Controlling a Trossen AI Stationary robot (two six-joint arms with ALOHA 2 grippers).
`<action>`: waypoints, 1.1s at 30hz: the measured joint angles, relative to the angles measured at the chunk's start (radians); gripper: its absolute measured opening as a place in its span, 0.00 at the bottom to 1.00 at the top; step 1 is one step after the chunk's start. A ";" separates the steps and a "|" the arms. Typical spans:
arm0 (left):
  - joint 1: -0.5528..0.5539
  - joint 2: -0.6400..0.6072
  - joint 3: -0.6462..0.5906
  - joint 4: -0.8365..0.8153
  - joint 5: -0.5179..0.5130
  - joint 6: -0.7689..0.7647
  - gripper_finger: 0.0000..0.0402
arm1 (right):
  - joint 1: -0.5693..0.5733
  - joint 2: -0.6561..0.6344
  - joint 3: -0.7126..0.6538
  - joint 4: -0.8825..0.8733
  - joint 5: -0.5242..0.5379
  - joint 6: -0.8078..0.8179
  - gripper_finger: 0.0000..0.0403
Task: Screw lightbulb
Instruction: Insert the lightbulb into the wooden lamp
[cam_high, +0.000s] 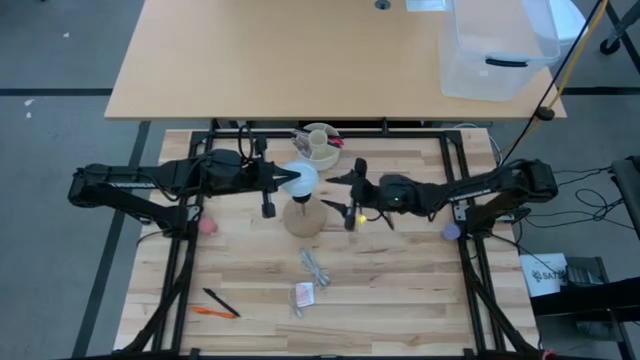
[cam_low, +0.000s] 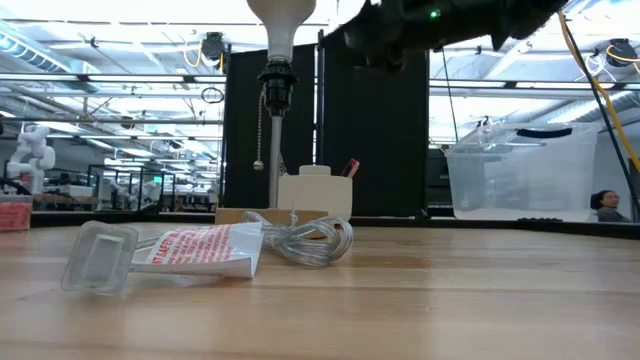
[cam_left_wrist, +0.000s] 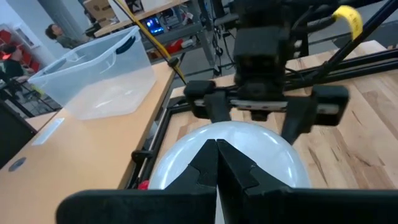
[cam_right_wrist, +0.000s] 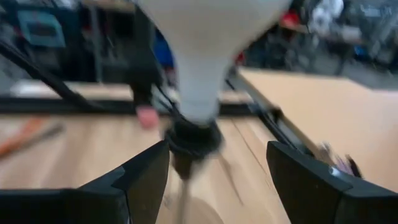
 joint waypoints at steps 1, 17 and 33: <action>0.000 0.000 0.000 0.000 0.000 0.000 0.00 | 0.001 0.009 -0.008 0.049 -0.005 0.000 0.65; -0.002 0.000 -0.001 0.004 0.000 0.000 0.00 | -0.041 0.098 -0.012 0.377 -0.092 0.016 0.65; -0.003 0.000 0.000 -0.003 -0.014 0.001 0.00 | -0.012 0.098 0.043 0.321 -0.135 -0.060 0.65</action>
